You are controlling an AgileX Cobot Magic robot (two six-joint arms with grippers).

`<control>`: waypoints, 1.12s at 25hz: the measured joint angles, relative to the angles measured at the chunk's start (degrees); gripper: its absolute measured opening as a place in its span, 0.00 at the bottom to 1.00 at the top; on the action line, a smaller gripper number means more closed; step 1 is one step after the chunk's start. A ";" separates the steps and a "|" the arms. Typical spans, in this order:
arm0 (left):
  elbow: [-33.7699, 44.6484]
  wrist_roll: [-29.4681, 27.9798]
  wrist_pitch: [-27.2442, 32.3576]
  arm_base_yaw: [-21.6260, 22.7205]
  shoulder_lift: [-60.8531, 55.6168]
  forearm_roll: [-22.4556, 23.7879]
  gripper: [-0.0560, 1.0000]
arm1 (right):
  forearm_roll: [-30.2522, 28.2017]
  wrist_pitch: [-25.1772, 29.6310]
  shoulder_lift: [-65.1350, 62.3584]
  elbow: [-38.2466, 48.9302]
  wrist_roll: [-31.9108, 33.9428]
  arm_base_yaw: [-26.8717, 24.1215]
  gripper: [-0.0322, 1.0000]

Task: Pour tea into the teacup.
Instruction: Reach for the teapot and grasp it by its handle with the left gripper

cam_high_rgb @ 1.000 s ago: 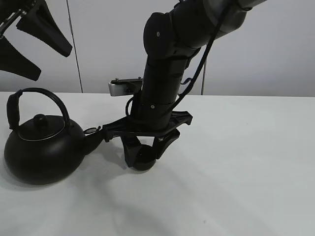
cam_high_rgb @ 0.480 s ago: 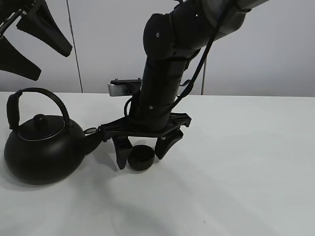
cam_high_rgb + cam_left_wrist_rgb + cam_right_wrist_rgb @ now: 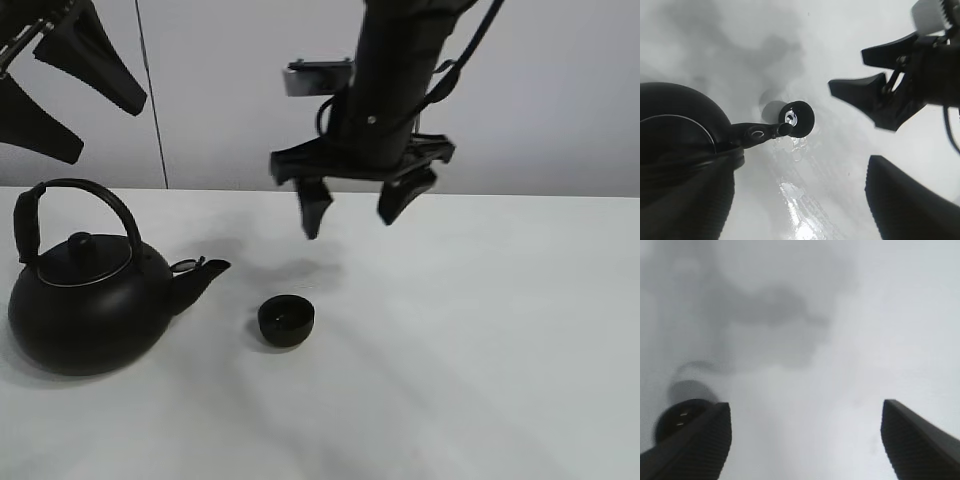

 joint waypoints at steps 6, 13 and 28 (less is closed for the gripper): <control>0.00 0.00 0.00 0.00 0.00 0.00 0.56 | -6.95 5.00 -2.94 0.00 1.29 -13.91 0.58; 0.00 0.00 0.00 0.00 0.00 0.00 0.56 | -9.17 10.36 -12.06 0.00 0.02 -33.05 0.58; 0.00 0.00 -0.03 0.00 0.00 0.00 0.56 | -4.50 19.44 -57.09 0.05 -7.68 -43.76 0.55</control>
